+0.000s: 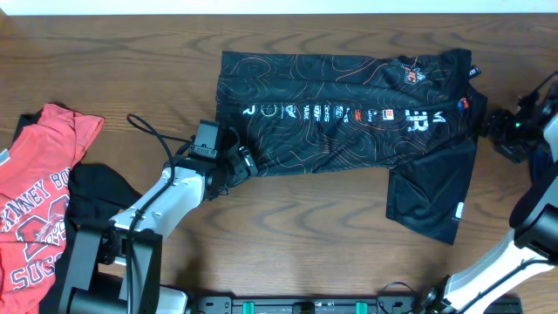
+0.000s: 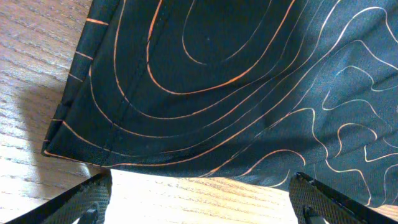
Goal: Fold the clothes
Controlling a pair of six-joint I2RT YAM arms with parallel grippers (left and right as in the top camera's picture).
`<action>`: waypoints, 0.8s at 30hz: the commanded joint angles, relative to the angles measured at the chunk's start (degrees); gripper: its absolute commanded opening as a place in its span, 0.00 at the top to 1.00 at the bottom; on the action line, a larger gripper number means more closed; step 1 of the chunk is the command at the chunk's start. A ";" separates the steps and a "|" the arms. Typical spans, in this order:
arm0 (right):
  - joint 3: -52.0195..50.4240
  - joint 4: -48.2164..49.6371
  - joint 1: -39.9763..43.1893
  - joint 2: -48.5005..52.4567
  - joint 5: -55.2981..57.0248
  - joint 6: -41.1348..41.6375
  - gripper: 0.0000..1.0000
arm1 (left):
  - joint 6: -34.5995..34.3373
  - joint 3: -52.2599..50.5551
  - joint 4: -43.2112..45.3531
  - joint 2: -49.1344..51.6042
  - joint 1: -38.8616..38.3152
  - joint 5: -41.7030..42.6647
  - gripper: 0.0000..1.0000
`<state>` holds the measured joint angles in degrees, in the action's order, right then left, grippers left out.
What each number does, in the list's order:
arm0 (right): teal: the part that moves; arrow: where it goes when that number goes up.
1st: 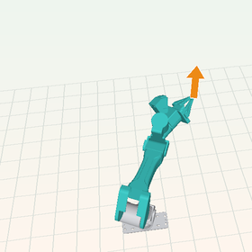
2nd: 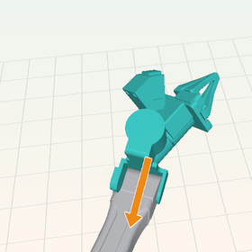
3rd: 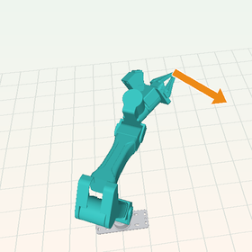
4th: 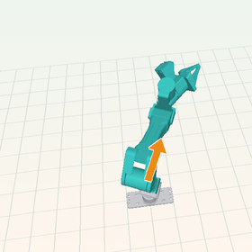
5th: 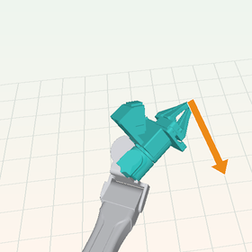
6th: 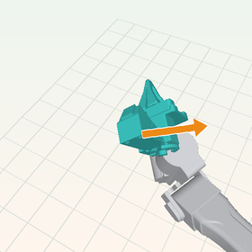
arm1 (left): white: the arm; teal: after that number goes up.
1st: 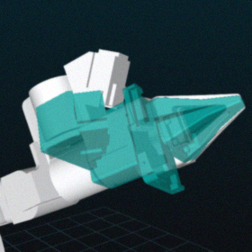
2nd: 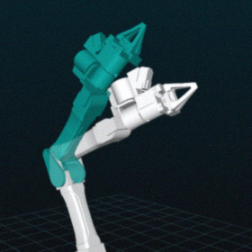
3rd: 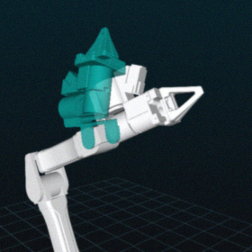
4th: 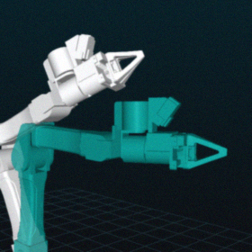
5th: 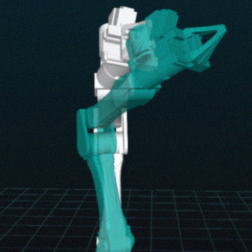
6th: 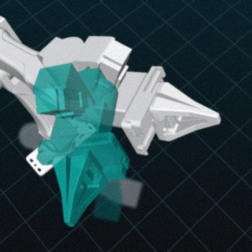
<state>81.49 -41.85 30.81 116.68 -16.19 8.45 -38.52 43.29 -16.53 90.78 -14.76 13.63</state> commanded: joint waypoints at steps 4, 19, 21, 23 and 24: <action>-0.13 1.01 -3.54 0.76 1.27 0.42 0.34 | 0.35 -1.18 -1.09 2.71 -0.02 2.23 0.06; -10.10 6.14 -1.79 0.76 5.22 3.54 0.67 | 0.35 -1.18 -1.09 2.71 -0.02 2.23 0.08; -10.10 6.36 -1.97 0.76 5.20 3.78 0.77 | 0.35 -1.18 -1.09 2.71 -0.02 2.23 0.09; -10.10 6.34 -2.03 0.76 5.20 3.93 0.75 | 0.33 -1.18 -1.07 2.71 -0.02 2.23 0.09; -10.10 6.34 -2.03 0.76 5.18 3.93 0.73 | 0.33 -1.18 -1.09 2.71 -0.02 2.21 0.09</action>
<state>73.60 -34.83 28.64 115.33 -11.64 11.70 -38.52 43.29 -16.60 90.87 -14.76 13.69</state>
